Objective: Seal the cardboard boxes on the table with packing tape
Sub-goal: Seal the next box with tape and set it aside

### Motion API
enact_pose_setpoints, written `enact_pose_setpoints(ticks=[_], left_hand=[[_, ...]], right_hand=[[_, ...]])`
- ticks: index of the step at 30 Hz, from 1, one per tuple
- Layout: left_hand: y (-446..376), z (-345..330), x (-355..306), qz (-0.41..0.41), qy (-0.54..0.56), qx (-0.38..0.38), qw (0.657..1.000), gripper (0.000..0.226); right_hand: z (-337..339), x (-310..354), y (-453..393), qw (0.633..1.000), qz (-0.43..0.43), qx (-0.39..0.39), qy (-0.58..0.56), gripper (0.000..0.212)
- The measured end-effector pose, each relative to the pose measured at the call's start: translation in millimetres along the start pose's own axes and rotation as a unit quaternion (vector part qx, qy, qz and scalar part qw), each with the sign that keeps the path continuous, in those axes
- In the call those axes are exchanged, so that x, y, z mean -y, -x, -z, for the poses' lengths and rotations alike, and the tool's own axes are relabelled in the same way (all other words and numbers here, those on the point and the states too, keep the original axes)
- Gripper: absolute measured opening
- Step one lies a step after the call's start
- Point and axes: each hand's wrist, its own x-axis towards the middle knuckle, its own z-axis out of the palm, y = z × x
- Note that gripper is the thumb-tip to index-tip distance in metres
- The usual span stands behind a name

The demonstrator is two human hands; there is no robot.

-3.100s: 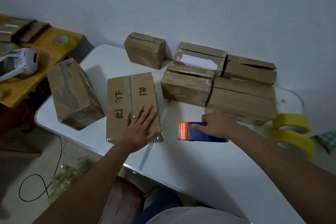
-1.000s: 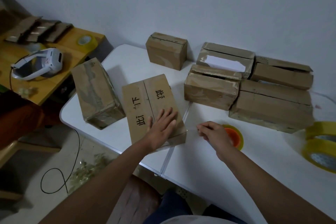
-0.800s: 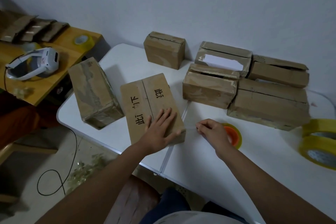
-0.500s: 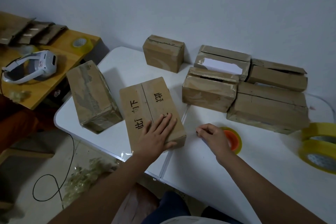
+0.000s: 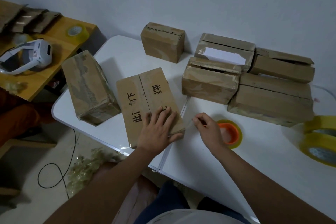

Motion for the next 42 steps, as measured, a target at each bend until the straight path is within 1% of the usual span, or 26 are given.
enact_pose_setpoints(ticks=[7,9,12,13,14,16,18,20,22,23,25,27,31,33,35,37,42], left_hand=[[-1,-3,-1,-0.007,-0.013,-0.016,1.0,0.075],[-1,-4,-1,-0.007,-0.016,-0.018,1.0,0.075],[-1,-5,-1,-0.007,-0.027,-0.016,0.999,0.075],[-1,-5,0,-0.007,-0.03,-0.015,0.999,0.076],[-1,-6,0,-0.005,-0.031,-0.016,0.999,0.076],[-1,-7,-1,-0.005,-0.03,-0.016,0.999,0.076],[-2,-7,-1,-0.005,-0.026,-0.011,1.0,0.075],[-3,-7,-2,-0.005,-0.022,-0.013,1.0,0.075],[-3,-9,-2,-0.004,-0.013,-0.025,1.0,0.076],[-3,-10,-2,-0.003,-0.009,-0.03,0.999,0.076],[-4,-10,-1,-0.005,-0.009,-0.034,0.999,0.074],[-4,-10,-1,-0.008,-0.015,-0.032,0.999,0.073],[-4,-8,0,-0.007,-0.011,-0.017,1.0,0.073],[-3,-7,-1,-0.004,-0.005,-0.014,1.0,0.073],[-3,-5,-2,-0.001,0.0,-0.008,1.0,0.074],[-4,-3,-3,0.003,-0.003,0.0,1.0,0.075],[-4,-2,-2,0.007,-0.012,-0.005,1.0,0.075]], right_hand=[[-32,-3,-11,0.99,0.118,0.014,0.08,0.011],[-41,-6,-13,0.986,0.133,0.013,0.099,0.01],[-48,-13,-13,0.99,0.111,0.002,0.089,0.005],[-49,-15,-14,0.992,0.097,0.002,0.083,0.007],[-49,-16,-16,0.994,0.076,0.009,0.08,0.015],[-48,-18,-23,0.994,0.023,0.048,0.092,0.027],[-46,-19,-28,0.989,-0.021,0.09,0.118,0.03],[-44,-23,-24,0.991,-0.058,0.094,0.078,0.03],[-40,-24,-9,0.994,-0.085,0.062,-0.006,0.031],[-39,-24,0,0.994,-0.085,0.048,-0.037,0.034],[-42,-16,18,0.994,-0.065,0.062,-0.06,0.036],[-48,-7,27,0.995,-0.048,0.081,-0.028,0.037],[-47,3,25,0.997,-0.023,0.069,0.023,0.041],[-43,5,20,0.995,-0.032,0.093,0.032,0.042],[-42,9,16,0.993,-0.067,0.099,0.002,0.045],[-46,13,14,0.993,-0.084,0.076,-0.025,0.043],[-50,26,14,0.995,-0.088,0.047,0.007,0.04]])
